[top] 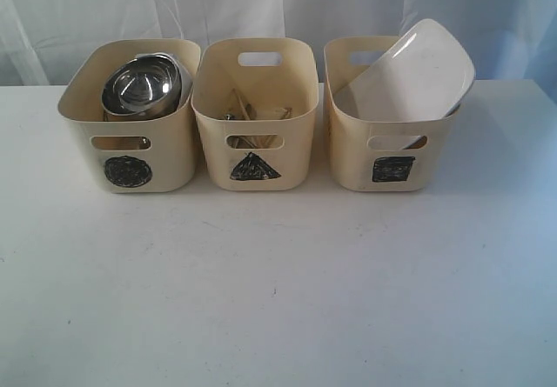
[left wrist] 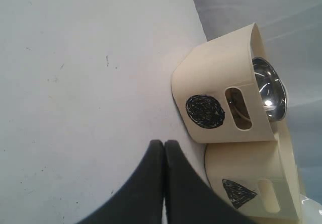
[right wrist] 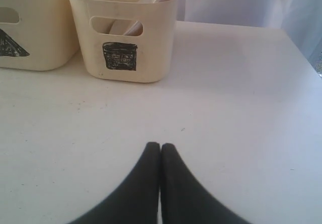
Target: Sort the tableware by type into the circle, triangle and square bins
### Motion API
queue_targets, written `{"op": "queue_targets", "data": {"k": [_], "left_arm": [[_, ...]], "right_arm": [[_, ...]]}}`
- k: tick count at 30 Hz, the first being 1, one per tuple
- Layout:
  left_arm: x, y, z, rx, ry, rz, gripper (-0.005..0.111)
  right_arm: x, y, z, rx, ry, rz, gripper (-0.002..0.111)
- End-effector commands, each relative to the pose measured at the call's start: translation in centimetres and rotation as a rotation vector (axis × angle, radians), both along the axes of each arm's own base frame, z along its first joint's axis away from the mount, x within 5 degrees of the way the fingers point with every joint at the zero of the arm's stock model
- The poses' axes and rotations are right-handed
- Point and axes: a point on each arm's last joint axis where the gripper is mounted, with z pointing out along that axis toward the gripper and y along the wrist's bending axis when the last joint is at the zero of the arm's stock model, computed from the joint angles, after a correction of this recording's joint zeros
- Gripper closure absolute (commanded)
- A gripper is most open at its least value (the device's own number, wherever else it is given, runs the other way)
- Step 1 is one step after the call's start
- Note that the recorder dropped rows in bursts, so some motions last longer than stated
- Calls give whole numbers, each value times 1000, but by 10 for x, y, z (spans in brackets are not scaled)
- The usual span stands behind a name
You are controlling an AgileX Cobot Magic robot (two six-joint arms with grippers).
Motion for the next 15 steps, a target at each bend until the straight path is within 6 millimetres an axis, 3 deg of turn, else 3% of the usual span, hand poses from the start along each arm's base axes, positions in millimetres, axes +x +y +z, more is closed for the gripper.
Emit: {"op": "queue_targets", "data": {"k": [1,15], "left_arm": [[0,1,0,15,-3,3,107],[0,1,0,15,-3,3,107]], "right_arm": [[0,-1,0,-8,-19,-3,108],[0,-1,0,-20,-22,-2,108]]}}
